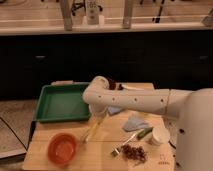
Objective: Place banana in red bowl
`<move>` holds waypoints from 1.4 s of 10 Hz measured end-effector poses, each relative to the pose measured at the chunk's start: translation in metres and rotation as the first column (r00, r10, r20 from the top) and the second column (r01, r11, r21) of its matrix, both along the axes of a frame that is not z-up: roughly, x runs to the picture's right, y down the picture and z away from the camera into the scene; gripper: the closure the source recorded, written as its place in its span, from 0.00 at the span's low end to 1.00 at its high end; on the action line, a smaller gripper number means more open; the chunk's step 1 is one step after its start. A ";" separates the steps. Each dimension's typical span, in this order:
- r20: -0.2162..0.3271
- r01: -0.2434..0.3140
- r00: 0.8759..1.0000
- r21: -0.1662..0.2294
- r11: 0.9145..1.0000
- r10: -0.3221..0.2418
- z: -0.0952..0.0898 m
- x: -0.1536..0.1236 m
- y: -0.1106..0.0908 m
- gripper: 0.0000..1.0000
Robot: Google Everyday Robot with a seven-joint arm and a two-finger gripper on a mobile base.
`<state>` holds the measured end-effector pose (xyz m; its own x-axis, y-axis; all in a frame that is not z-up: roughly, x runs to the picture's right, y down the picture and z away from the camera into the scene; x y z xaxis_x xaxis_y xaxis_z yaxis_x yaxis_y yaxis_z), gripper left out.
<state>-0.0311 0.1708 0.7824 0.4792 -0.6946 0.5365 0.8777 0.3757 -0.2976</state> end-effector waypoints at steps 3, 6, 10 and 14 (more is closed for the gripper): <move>0.038 0.041 0.998 -0.004 0.999 -0.041 -0.013 -0.020 0.002 1.00; 0.070 0.073 0.995 0.004 0.997 -0.073 -0.024 -0.038 0.004 1.00; 0.124 0.124 0.984 0.013 0.992 -0.125 -0.038 -0.064 0.005 1.00; 0.176 0.182 0.967 0.020 0.983 -0.183 -0.049 -0.090 0.008 1.00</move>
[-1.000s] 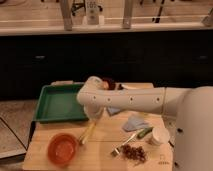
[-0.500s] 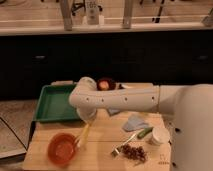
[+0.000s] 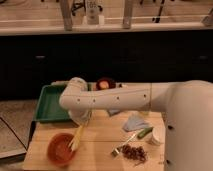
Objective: Place banana in red bowl
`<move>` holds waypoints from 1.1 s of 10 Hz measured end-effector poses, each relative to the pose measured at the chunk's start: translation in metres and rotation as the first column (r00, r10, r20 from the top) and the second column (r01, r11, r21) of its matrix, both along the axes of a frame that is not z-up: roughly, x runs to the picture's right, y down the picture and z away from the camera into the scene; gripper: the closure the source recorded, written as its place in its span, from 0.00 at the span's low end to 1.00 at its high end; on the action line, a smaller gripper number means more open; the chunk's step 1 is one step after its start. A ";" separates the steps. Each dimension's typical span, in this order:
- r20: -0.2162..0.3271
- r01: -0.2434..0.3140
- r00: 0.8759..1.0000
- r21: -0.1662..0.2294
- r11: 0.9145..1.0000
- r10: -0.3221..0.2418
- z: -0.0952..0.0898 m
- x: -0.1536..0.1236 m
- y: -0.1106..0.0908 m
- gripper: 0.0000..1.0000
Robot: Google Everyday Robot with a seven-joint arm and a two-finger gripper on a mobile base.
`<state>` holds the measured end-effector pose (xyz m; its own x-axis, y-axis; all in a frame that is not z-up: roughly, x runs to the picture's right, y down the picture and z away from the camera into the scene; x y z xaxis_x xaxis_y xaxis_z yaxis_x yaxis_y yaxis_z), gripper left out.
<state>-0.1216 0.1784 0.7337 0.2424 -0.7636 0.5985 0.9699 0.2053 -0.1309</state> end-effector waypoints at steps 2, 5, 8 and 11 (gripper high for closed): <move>0.022 0.039 0.999 -0.007 0.999 -0.039 -0.005 -0.012 0.005 1.00; 0.057 0.084 0.995 -0.015 0.996 -0.084 -0.008 -0.025 0.011 1.00; 0.086 0.132 0.988 -0.027 0.991 -0.129 -0.011 -0.037 0.016 1.00; 0.114 0.173 0.979 -0.033 0.984 -0.168 -0.010 -0.047 0.019 1.00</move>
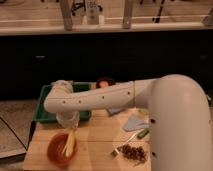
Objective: Place banana in red bowl
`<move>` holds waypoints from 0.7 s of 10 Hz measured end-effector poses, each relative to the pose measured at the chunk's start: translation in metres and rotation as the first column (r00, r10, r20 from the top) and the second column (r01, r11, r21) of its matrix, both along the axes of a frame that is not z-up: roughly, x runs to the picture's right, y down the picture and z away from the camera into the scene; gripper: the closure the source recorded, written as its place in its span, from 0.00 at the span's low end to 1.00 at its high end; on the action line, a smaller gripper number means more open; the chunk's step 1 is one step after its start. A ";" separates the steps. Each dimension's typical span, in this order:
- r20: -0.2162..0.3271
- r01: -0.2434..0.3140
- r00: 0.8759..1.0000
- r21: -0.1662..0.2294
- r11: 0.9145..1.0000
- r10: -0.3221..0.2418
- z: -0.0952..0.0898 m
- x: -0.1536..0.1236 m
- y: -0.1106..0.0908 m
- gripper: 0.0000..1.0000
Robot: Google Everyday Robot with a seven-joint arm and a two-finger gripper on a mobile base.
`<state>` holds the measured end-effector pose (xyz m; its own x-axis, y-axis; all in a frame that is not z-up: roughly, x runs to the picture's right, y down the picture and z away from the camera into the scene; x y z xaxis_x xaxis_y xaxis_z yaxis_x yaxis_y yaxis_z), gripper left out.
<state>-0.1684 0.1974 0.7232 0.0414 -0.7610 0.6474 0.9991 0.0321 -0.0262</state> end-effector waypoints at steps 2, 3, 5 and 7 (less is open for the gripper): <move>0.014 0.023 1.000 -0.006 1.000 -0.023 0.001 -0.008 0.001 1.00; 0.022 0.035 0.999 -0.008 0.999 -0.035 0.001 -0.012 0.001 1.00; 0.034 0.057 0.998 -0.012 0.998 -0.056 0.003 -0.016 0.001 1.00; 0.050 0.079 0.996 -0.015 0.997 -0.078 0.004 -0.023 0.002 1.00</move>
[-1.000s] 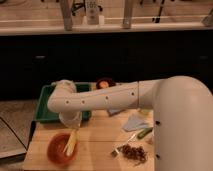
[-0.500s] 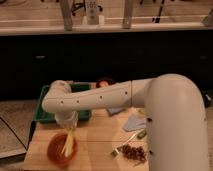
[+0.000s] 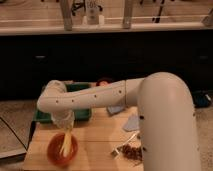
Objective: Place banana in red bowl
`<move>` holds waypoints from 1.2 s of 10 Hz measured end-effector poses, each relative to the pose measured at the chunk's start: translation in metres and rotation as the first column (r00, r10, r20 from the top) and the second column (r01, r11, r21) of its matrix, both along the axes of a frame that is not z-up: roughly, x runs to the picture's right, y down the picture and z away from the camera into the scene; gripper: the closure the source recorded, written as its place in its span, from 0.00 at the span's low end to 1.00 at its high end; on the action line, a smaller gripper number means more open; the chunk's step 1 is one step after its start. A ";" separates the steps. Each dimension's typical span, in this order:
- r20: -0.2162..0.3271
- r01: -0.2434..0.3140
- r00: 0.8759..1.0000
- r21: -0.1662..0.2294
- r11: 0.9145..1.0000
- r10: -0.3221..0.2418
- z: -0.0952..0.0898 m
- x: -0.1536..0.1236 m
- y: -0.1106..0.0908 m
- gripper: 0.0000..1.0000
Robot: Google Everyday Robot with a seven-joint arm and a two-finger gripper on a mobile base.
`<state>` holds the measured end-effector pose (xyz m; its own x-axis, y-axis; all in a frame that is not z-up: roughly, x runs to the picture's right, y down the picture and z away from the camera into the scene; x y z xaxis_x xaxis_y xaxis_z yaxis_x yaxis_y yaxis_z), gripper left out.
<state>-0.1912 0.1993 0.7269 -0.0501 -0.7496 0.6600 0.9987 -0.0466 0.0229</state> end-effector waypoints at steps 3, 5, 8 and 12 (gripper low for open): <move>0.024 0.038 0.999 -0.004 0.999 -0.038 0.003 -0.008 0.000 1.00; 0.039 0.060 0.997 -0.007 0.998 -0.060 0.004 -0.015 0.000 1.00; 0.064 0.092 0.994 -0.010 0.996 -0.091 0.006 -0.022 0.001 1.00; 0.092 0.122 0.988 -0.013 0.992 -0.121 0.007 -0.027 0.001 1.00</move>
